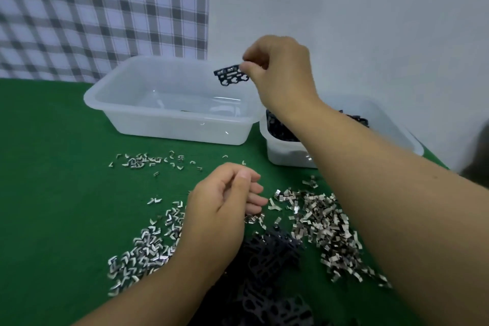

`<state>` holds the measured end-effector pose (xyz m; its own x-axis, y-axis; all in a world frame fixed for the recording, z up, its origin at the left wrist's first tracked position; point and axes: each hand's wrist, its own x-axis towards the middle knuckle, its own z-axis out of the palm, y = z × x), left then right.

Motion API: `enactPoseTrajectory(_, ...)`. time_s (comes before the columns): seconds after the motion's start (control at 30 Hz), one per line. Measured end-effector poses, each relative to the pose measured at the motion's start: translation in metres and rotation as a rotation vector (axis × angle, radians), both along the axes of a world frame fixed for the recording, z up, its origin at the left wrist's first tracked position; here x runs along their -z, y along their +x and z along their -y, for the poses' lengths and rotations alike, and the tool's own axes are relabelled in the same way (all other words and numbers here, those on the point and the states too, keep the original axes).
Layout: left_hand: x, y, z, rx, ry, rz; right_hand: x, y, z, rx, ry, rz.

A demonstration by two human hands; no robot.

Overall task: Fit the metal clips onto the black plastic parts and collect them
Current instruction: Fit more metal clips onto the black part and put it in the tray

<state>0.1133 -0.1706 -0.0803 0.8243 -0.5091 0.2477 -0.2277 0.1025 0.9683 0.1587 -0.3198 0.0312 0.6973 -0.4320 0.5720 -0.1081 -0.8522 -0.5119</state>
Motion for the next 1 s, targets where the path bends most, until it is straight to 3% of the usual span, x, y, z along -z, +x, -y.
enactPoseTrajectory(0.1, 0.000, 0.000, 0.000, -0.008, -0.005, -0.014, 0.013, 0.002, 0.002, -0.050, -0.001, -0.184)
enactPoseTrajectory(0.23, 0.002, 0.001, 0.000, -0.018, -0.021, -0.060, 0.024, -0.044, -0.011, -0.099, -0.084, -0.123)
enactPoseTrajectory(0.33, 0.002, 0.004, 0.003, -0.039, -0.050, -0.109, 0.031, -0.095, -0.019, -0.186, -0.011, -0.146)
enactPoseTrajectory(0.47, 0.003, 0.006, 0.003, -0.053, -0.070, -0.122, 0.043, -0.151, -0.029, -0.386, 0.168, -0.495)
enactPoseTrajectory(0.6, 0.004, 0.007, 0.004, -0.047, -0.075, -0.105, 0.060, -0.168, -0.038, -0.457, 0.046, -0.692)
enactPoseTrajectory(0.8, 0.004, 0.007, 0.004, -0.020, -0.082, -0.102, 0.068, -0.165, -0.043, -0.454, -0.006, -0.669)
enactPoseTrajectory(1.0, 0.002, 0.004, 0.003, 0.025, -0.078, -0.074, 0.059, -0.158, -0.028, -0.404, 0.426, -0.356)
